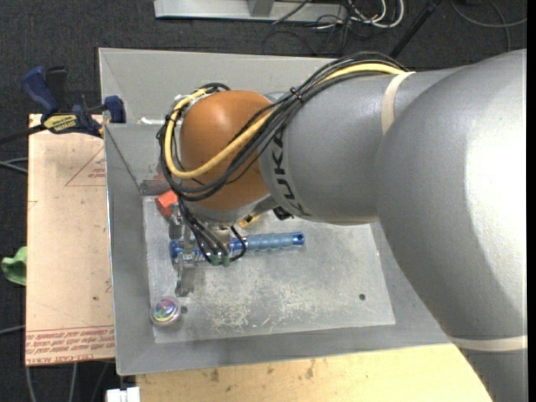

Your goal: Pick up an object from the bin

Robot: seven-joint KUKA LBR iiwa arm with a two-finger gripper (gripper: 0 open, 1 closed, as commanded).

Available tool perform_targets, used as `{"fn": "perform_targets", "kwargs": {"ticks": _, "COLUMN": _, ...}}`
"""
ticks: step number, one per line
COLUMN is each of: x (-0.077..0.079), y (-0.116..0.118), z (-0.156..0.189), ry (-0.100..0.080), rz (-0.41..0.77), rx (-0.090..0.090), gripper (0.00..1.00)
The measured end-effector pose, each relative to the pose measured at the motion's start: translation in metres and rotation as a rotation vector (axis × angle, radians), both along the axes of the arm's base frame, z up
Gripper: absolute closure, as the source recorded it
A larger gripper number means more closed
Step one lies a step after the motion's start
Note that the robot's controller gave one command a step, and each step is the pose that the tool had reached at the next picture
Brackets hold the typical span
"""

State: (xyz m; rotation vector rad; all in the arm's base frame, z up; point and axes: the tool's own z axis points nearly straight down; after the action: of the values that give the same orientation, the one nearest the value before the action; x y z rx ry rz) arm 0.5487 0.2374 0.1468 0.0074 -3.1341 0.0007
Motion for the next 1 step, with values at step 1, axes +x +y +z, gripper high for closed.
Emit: {"fn": "perform_targets", "kwargs": {"ticks": 1, "x": 0.058, "y": -0.0588, "z": -0.0743, "ry": -0.006, "rz": 0.171, "rx": -0.001, "gripper": 0.0}}
